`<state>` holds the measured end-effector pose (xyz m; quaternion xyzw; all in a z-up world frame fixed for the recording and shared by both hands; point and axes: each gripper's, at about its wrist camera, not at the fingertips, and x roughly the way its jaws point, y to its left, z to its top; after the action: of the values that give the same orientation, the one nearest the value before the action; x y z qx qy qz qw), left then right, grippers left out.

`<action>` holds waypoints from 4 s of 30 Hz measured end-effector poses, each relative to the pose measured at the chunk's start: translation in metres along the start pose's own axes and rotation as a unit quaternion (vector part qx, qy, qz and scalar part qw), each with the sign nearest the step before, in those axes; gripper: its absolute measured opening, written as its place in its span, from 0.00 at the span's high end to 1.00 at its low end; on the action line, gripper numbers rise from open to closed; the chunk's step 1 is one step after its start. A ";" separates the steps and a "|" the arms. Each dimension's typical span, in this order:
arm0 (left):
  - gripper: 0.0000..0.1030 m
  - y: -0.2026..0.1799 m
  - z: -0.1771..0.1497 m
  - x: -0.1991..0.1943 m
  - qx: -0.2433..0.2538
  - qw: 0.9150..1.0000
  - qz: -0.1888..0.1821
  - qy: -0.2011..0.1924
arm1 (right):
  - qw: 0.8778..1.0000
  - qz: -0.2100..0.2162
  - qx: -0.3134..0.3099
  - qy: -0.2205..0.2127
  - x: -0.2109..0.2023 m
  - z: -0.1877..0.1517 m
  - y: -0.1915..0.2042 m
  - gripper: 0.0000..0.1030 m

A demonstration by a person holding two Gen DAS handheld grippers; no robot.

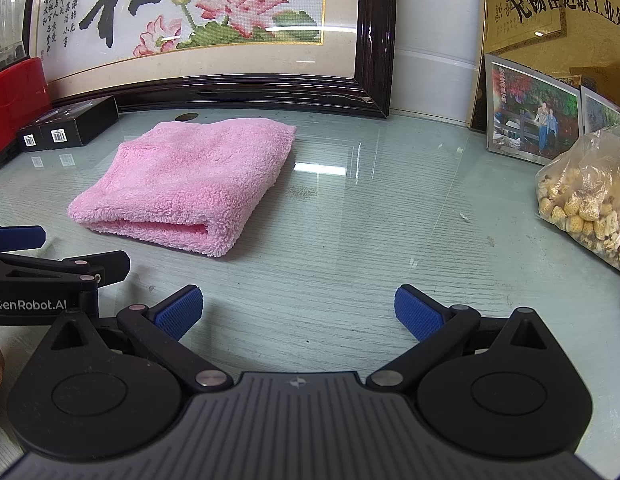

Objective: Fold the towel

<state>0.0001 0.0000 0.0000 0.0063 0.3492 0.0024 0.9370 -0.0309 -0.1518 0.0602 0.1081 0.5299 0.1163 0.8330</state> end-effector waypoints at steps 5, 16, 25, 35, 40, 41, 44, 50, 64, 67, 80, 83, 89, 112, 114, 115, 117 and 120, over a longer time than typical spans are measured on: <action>0.00 0.000 0.000 0.001 0.000 1.000 0.000 0.000 | 1.000 0.000 0.000 0.000 0.000 0.000 0.000 0.00; 0.00 0.000 0.001 0.000 0.000 1.000 0.000 0.000 | 1.000 0.000 0.000 0.000 0.000 0.000 0.000 0.00; 0.00 0.000 0.001 0.001 0.002 1.000 0.000 0.001 | 1.000 0.000 0.000 0.000 0.000 0.000 0.000 0.00; 0.00 0.002 0.001 0.001 0.001 1.000 -0.001 0.001 | 1.000 0.000 0.000 0.000 0.000 0.000 0.000 0.00; 0.00 0.002 0.001 0.001 0.002 1.000 -0.002 0.000 | 1.000 0.000 0.000 0.000 0.000 0.000 0.000 0.00; 0.00 0.002 0.001 0.000 0.002 1.000 -0.002 0.000 | 1.000 0.000 0.000 0.000 0.000 0.000 0.000 0.00; 0.00 0.001 0.000 0.000 0.002 1.000 -0.002 0.000 | 1.000 0.000 0.000 0.000 0.000 0.000 0.000 0.00; 0.00 0.000 0.000 -0.001 0.001 1.000 -0.001 0.000 | 1.000 0.000 0.000 0.000 -0.001 0.001 0.000 0.00; 0.00 -0.001 0.001 -0.001 -0.001 1.000 0.000 0.000 | 1.000 0.000 0.000 0.000 -0.001 0.001 0.000 0.00; 0.00 -0.002 0.001 -0.001 -0.001 1.000 0.000 0.000 | 1.000 0.000 0.000 0.000 -0.001 0.001 0.000 0.00; 0.00 -0.002 0.000 -0.001 -0.001 1.000 0.000 0.000 | 1.000 0.000 0.000 0.000 -0.001 0.001 0.000 0.00; 0.00 -0.002 0.000 -0.001 -0.001 1.000 0.000 0.000 | 1.000 0.000 0.000 0.000 -0.001 0.001 0.000 0.00; 0.00 -0.001 0.000 -0.001 0.000 1.000 0.001 0.000 | 1.000 0.000 0.000 0.000 -0.001 0.000 0.000 0.00; 0.00 -0.003 0.001 -0.002 -0.005 1.000 0.006 0.000 | 1.000 0.021 -0.018 0.001 -0.002 -0.001 -0.004 0.00; 0.00 -0.003 0.001 -0.002 -0.005 1.000 0.005 0.000 | 0.999 0.027 -0.021 0.000 -0.003 -0.001 -0.007 0.00; 0.00 -0.003 0.000 -0.002 -0.005 1.000 0.005 0.000 | 0.999 0.027 -0.021 0.000 -0.004 -0.001 -0.008 0.00; 0.00 -0.002 0.000 -0.002 -0.007 1.000 0.004 -0.001 | 0.999 0.029 -0.018 -0.001 -0.006 -0.002 -0.010 0.00; 0.00 -0.001 0.000 -0.003 -0.011 1.000 0.002 -0.002 | 1.000 0.016 -0.001 -0.003 -0.007 -0.002 -0.020 0.00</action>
<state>-0.0024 -0.0006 0.0018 -0.0031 0.3468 0.0076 0.9379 -0.0342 -0.1729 0.0597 0.1158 0.5257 0.1302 0.8326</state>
